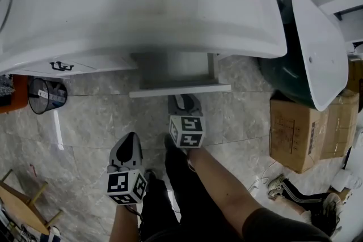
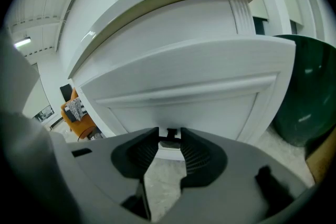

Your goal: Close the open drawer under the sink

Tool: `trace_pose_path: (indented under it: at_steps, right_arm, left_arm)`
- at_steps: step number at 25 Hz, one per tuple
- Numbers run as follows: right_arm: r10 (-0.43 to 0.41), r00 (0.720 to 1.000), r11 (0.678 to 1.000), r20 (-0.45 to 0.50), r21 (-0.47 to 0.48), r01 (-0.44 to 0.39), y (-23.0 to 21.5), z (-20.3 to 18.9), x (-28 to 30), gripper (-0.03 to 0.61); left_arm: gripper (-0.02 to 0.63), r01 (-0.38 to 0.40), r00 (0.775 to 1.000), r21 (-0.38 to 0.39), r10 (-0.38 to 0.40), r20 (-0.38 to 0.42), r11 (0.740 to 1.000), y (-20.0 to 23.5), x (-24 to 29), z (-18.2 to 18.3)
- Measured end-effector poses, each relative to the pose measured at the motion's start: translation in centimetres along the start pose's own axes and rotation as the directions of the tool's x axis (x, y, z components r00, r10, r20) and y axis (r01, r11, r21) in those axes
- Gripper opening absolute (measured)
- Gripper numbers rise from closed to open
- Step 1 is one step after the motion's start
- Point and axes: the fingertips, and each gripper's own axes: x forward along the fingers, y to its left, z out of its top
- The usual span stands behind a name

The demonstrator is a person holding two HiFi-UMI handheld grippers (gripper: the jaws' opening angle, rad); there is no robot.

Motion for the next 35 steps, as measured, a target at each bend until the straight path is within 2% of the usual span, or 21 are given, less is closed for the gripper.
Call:
trace_pose_path:
  at_steps: [11, 22, 31, 35]
  right_arm:
    - [0.034, 0.999, 0.999, 0.036, -0.012, -0.034, -0.7, 2.9, 2.9, 0.140]
    - [0.050, 0.998, 0.998, 0.029, -0.027, -0.049, -1.8, 8.0, 8.4, 0.138]
    - [0.073, 0.997, 0.996, 0.009, -0.054, -0.073, -1.7, 8.0, 8.6, 0.140]
    - [0.073, 0.997, 0.996, 0.013, -0.058, -0.072, -1.7, 8.0, 7.7, 0.137]
  left_arm:
    - [0.019, -0.012, 1.000, -0.008, 0.012, 0.007, 1.000, 0.0, 1.0, 0.8]
    - [0.019, -0.028, 1.000, -0.025, 0.028, 0.004, 0.999, 0.0, 1.5, 1.1]
    - [0.019, -0.061, 0.997, -0.047, 0.063, 0.046, 0.997, 0.6, 1.1, 2.7]
    - [0.019, -0.057, 0.997, -0.030, 0.059, 0.057, 0.998, 0.2, 0.1, 2.9]
